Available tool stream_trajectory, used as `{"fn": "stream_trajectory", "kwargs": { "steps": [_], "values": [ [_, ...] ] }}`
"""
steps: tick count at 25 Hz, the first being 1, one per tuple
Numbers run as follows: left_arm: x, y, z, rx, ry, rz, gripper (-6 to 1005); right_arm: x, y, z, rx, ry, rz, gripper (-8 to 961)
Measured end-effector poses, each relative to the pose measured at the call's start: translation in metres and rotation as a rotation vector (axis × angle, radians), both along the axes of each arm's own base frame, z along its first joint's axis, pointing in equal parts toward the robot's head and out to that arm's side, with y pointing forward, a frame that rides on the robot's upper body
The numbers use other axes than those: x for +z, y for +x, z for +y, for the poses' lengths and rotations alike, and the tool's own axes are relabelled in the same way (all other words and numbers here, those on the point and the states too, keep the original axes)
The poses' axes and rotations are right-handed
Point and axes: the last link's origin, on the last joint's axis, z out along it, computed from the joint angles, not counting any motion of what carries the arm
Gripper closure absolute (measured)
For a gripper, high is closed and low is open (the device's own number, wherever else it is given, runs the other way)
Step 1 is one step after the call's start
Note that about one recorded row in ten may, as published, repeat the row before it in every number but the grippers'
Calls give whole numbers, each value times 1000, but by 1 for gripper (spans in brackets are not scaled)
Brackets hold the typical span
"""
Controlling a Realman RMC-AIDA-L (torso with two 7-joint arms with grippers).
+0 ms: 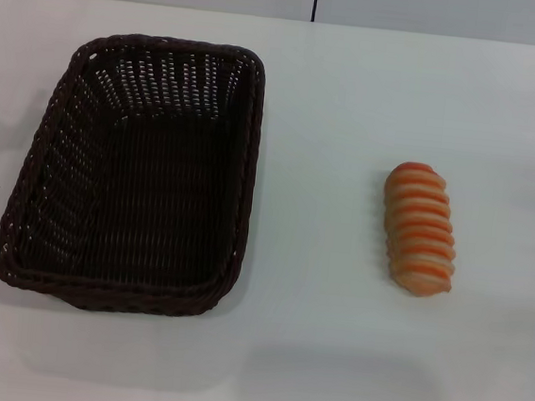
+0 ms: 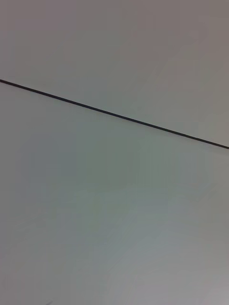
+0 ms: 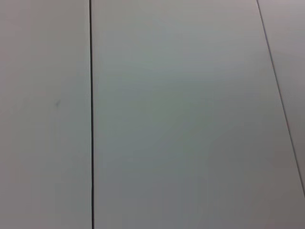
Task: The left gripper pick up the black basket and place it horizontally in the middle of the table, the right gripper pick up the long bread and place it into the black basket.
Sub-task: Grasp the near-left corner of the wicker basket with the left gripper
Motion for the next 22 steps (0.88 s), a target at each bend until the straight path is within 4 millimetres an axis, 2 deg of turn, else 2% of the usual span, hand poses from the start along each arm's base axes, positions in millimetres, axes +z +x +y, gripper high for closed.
{"fn": "stream_trajectory", "kwargs": {
  "steps": [22],
  "values": [
    [-2, 2, 0, -16, -20, -3, 201, 0, -2, 1, 10, 0, 9, 161]
  ]
}}
